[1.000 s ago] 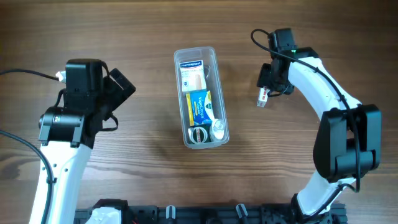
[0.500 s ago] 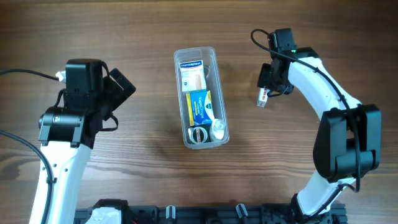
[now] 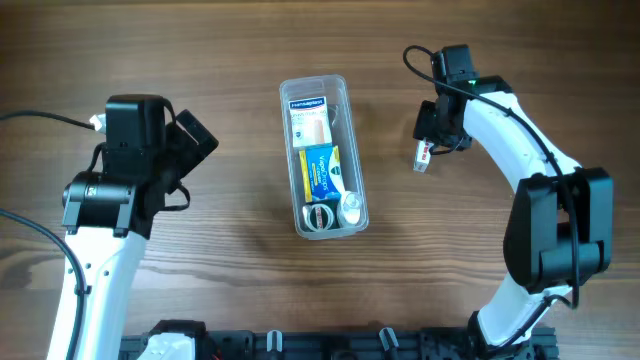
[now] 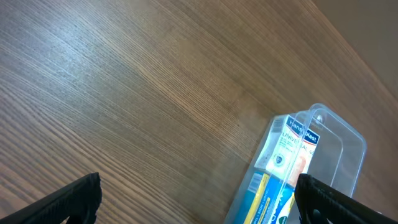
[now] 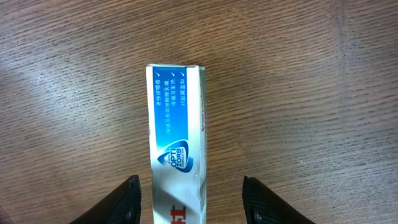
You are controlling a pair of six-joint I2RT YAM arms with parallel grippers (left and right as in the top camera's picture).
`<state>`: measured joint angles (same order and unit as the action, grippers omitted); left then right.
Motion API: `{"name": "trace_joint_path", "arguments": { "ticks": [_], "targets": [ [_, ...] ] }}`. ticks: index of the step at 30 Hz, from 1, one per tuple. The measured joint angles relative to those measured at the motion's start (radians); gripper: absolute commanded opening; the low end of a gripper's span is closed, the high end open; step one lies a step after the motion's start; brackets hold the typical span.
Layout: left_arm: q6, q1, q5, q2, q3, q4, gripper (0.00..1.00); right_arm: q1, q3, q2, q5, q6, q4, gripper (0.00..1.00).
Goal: Pack container
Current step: 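Lift the Panadol box upright with the right gripper, then carry the Panadol box to the container's right side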
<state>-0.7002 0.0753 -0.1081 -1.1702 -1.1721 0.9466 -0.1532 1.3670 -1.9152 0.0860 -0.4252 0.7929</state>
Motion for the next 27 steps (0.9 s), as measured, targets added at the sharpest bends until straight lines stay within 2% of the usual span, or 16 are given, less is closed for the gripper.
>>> {"name": "trace_joint_path", "arguments": {
  "ticks": [6,19,20,24,27],
  "targets": [
    [0.000,0.000,0.000,0.000,0.000,0.000,1.00,0.000,0.000,-0.002,0.000,0.000,-0.004,0.49],
    [0.000,0.000,0.000,0.000,0.000,0.000,1.00,0.000,-0.005,-0.062,-0.007,0.003,-0.009,0.50],
    [0.000,0.000,0.000,0.000,0.000,0.000,1.00,0.000,-0.005,-0.062,-0.007,0.003,-0.009,0.49],
    [0.000,0.000,0.000,0.000,0.000,0.000,1.00,0.000,-0.005,-0.062,-0.005,0.007,-0.005,0.25],
    [0.000,0.000,0.000,0.000,0.000,0.000,1.00,0.000,-0.005,-0.062,-0.003,0.006,-0.005,0.24]
  ]
}}
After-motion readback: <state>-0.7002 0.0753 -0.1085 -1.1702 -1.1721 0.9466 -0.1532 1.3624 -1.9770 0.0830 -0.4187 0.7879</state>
